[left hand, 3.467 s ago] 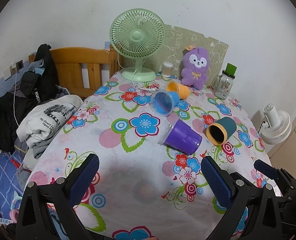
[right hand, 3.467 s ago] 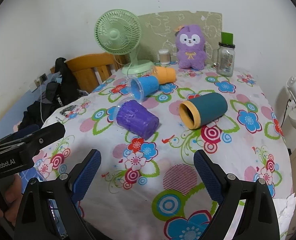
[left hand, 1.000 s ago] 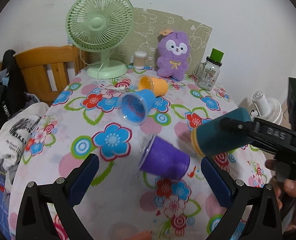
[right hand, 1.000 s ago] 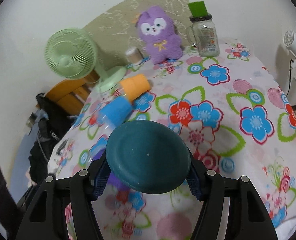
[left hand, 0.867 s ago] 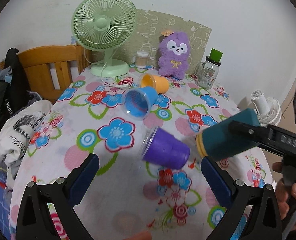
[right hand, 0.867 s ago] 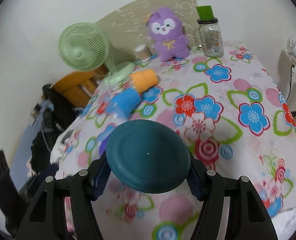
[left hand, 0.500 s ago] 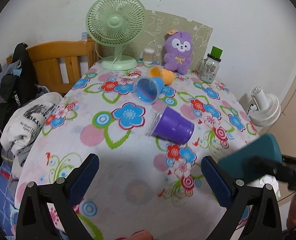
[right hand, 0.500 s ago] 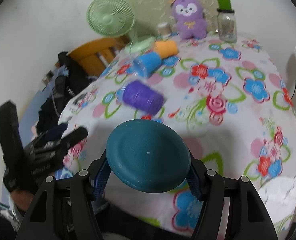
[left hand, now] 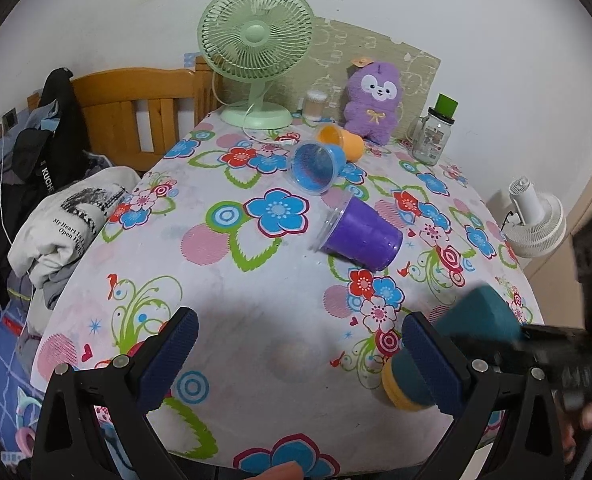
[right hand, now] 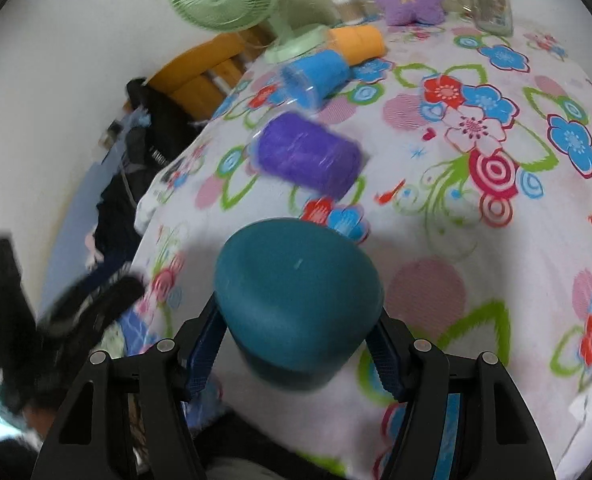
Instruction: Flip cup upside down
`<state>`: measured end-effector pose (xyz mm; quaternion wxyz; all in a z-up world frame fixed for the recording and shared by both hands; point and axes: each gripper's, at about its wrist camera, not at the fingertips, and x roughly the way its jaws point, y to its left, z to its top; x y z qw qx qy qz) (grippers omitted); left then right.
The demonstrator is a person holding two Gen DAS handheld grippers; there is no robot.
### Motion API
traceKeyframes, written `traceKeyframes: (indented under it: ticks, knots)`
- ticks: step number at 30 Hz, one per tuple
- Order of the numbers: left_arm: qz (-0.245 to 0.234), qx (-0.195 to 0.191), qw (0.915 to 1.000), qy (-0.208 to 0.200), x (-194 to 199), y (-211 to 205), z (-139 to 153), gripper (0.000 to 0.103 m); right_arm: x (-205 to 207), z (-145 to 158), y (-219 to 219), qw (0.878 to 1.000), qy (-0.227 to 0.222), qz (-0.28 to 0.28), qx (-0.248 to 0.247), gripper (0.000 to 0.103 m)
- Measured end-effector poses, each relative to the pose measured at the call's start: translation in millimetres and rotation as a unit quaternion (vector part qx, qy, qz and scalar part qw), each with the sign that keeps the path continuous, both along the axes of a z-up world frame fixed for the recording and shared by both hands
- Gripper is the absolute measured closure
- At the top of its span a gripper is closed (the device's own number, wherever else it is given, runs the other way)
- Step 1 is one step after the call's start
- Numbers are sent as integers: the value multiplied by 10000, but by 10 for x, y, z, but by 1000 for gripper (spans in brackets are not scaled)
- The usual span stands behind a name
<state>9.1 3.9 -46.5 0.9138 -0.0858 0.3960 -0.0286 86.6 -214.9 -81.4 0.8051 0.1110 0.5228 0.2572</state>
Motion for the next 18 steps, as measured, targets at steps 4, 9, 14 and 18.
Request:
traceKeyframes:
  ticks: [4,9,14,18]
  knots:
    - [25,10,10000,52,1,7,-22,0,172,-41,-34,9992,-50,-241,-300,21]
    - [116,36,9999,123,60,42,-66,0,200,-106,-72,9986,-3,-272,-446,15]
    - [47,40,9999,158,157,-4,-73,0,150,-79,-164,9981,-93,-388,-462,14]
    - [-91,64,9998,145,223,-101,-32,0,52,-1,-254,9977,-226,-454,-453,14]
